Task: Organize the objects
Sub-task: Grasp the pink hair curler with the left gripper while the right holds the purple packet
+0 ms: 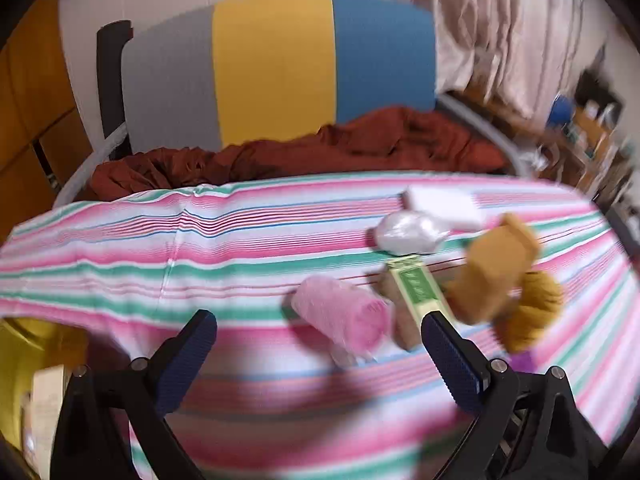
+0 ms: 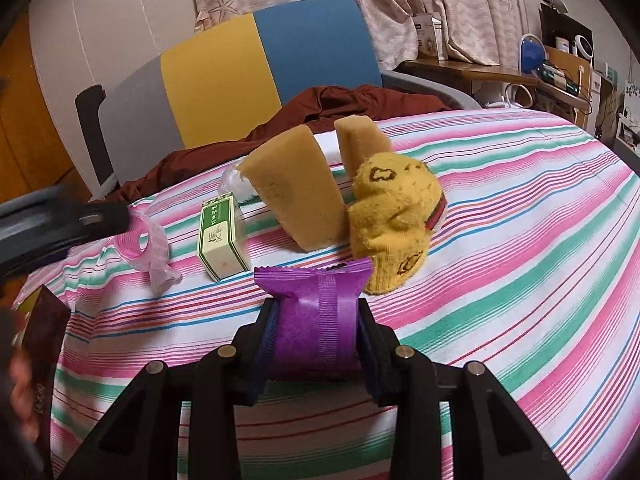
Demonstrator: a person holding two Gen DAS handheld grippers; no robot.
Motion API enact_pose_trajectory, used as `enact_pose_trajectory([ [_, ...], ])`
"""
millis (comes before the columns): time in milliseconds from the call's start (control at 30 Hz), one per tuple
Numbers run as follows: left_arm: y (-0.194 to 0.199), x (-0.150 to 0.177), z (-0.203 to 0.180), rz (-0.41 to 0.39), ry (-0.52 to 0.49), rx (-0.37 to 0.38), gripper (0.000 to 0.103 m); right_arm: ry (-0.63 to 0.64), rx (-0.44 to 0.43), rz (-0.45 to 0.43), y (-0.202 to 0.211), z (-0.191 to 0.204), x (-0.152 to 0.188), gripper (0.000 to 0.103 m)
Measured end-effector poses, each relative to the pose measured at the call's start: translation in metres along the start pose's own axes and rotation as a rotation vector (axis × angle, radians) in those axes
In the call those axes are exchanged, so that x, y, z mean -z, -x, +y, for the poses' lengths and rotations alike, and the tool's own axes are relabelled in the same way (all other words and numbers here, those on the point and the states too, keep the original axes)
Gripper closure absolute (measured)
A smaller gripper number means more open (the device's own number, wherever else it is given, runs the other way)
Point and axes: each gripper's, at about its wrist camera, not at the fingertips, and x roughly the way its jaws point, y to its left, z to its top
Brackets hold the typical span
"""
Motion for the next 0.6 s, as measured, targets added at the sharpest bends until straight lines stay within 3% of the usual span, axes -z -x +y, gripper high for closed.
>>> enact_pose_trajectory([
  [100, -0.029, -0.004, -0.001, 0.05, -0.012, -0.003, 0.0, 0.01, 0.008, -0.001, -0.002, 0.001, -0.001, 0.066],
  [200, -0.037, 0.0, 0.003, 0.032, -0.009, 0.012, 0.01, 0.017, 0.012, -0.003, -0.003, 0.002, -0.001, 0.066],
  [333, -0.045, 0.011, 0.01, 0.024, -0.016, -0.013, 0.054, 0.029, 0.015, 0.002, -0.005, 0.004, 0.001, 0.066],
  [467, -0.046, 0.028, 0.019, -0.006, 0.008, -0.008, 0.073, 0.032, 0.017, 0.001, -0.004, 0.005, 0.001, 0.066],
  [600, -0.039, 0.033, 0.027, -0.03, 0.045, 0.044, 0.075, 0.038, 0.024, -0.001, -0.004, 0.006, 0.002, 0.066],
])
